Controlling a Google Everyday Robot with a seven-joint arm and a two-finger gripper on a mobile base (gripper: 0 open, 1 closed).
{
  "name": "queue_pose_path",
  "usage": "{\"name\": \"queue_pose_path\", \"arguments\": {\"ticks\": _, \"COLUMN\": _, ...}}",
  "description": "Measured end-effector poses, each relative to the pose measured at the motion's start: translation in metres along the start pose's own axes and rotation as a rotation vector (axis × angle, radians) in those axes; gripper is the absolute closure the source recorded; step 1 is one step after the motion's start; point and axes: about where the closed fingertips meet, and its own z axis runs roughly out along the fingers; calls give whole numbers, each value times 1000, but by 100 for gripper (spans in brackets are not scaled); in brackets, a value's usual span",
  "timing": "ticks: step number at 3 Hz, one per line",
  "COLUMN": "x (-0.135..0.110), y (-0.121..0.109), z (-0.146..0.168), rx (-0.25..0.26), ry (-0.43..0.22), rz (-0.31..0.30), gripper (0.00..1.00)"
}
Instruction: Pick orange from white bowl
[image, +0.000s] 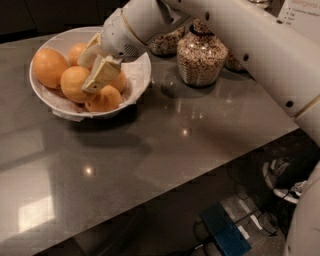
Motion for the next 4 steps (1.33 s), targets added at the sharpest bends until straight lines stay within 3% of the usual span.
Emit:
{"name": "queue_pose_path", "arguments": {"ticks": 1, "x": -5, "y": 2, "z": -46, "rx": 107, "ry": 12, "rz": -10, "gripper": 100}}
{"name": "queue_pose_path", "arguments": {"ticks": 2, "x": 0, "y": 4, "z": -74, "rx": 179, "ry": 31, "rz": 6, "gripper": 100}}
{"name": "queue_pose_path", "arguments": {"ticks": 4, "x": 0, "y": 4, "z": -74, "rx": 181, "ry": 32, "rz": 7, "gripper": 57}}
